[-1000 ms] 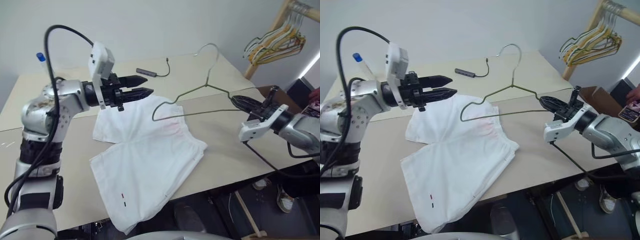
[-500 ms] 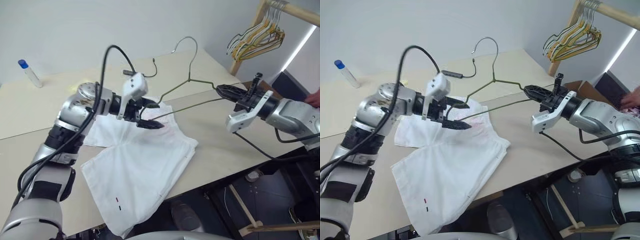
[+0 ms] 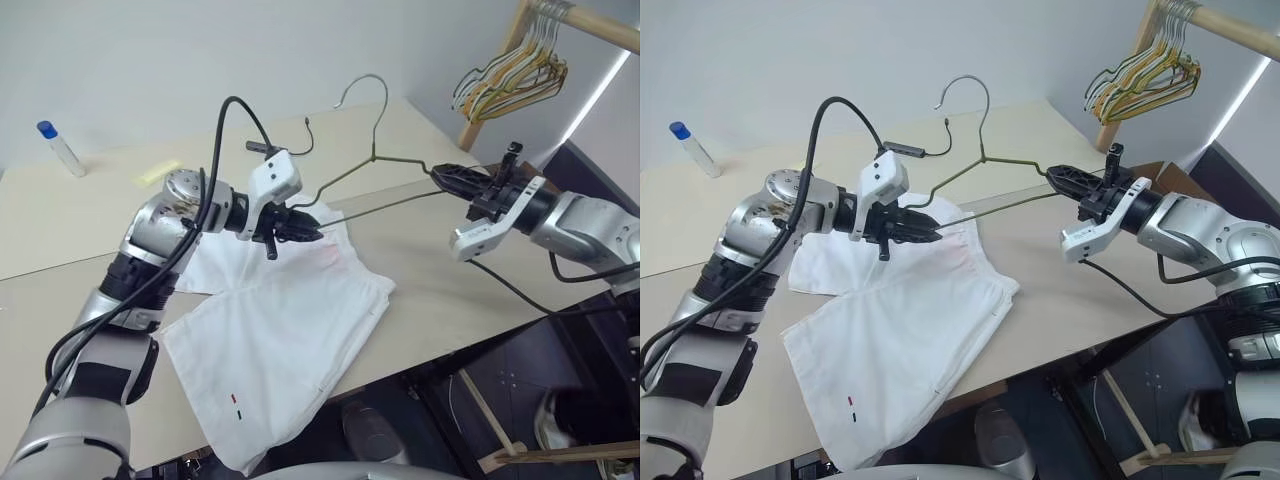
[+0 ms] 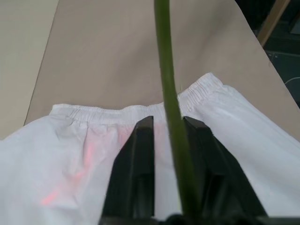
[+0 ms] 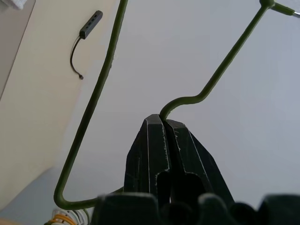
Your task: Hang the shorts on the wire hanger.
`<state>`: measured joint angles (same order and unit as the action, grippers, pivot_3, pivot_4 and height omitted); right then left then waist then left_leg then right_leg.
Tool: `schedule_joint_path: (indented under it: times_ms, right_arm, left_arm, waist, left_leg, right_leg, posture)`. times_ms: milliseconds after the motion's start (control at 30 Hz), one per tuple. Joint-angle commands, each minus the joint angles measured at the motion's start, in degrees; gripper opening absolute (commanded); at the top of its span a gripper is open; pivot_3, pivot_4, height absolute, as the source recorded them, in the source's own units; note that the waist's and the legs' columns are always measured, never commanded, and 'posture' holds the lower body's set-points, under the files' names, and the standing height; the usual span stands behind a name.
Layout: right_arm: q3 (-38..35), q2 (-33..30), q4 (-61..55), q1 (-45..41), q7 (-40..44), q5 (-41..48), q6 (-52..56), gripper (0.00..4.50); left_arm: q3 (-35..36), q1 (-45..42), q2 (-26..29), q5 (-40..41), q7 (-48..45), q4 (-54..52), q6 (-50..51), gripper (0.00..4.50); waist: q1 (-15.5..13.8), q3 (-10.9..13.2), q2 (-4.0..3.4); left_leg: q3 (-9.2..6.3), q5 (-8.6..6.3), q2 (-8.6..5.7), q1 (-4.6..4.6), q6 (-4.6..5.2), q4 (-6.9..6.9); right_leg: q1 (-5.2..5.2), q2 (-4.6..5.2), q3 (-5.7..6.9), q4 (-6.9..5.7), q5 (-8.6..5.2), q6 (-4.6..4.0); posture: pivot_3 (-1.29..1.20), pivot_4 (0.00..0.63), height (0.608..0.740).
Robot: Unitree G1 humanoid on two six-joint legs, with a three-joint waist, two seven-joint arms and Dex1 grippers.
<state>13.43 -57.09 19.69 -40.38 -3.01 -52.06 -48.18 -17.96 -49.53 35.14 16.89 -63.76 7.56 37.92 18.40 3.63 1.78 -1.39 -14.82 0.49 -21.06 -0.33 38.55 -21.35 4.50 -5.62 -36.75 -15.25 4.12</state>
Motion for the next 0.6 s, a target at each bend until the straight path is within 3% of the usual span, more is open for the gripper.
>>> schedule_joint_path:
  times_ms: [33,167,300,433,600]
  right_arm:
    - [-1.3,-0.5,-1.1,-1.7,-1.5,1.4,-1.4,0.54]
    - [-1.7,-1.9,-1.4,0.4,5.4,12.3,-4.9,1.76]
    - [-1.5,-4.2,-7.5,5.8,22.2,40.0,0.4,3.08]
    - [-2.5,-1.7,-8.2,5.6,29.2,45.4,6.0,4.39]
    - [-1.9,2.4,-5.4,7.1,33.2,43.4,10.5,4.45]
  left_arm:
    - [2.8,0.3,0.2,-1.0,2.8,-2.3,0.6,0.8]
    - [4.6,1.8,1.5,-0.6,3.3,-4.7,1.1,0.8]
    - [4.7,2.8,4.2,-1.9,2.4,-5.7,-0.1,0.8]
    - [5.3,3.3,4.1,-1.4,2.7,-6.3,-0.3,0.8]
    - [5.9,6.9,4.0,-0.6,3.7,-10.6,1.1,0.8]
  waist:
    - [0.0,0.0,0.0]
    - [0.0,0.0,0.0]
    - [-0.1,0.0,0.01]
    - [-0.1,0.0,0.01]
    - [-0.3,-0.2,-0.1]
  left_leg:
    - [0.0,0.0,0.0,-0.01,0.0,0.03]
    - [-0.01,-0.01,-0.01,-0.03,0.02,0.08]
    - [-0.12,-0.03,0.0,-0.04,0.05,0.08]
    - [-0.13,-0.06,0.0,0.01,0.09,0.26]
    - [-0.15,-0.07,0.14,0.02,0.1,0.24]
  right_leg:
    - [0.0,0.0,0.0,-0.01,0.0,0.0]
    - [0.0,0.02,0.0,-0.01,0.0,0.0]
    - [0.12,0.01,0.09,0.06,-0.01,0.01]
    - [0.27,0.05,0.07,0.04,0.02,0.08]
    - [0.21,-0.05,0.08,-0.02,0.02,0.07]
  posture:
    - [-0.25,0.0,0.74]
    - [-0.23,0.0,0.74]
    - [-0.22,0.0,0.74]
    - [-0.23,0.0,0.74]
    - [-0.21,0.0,0.74]
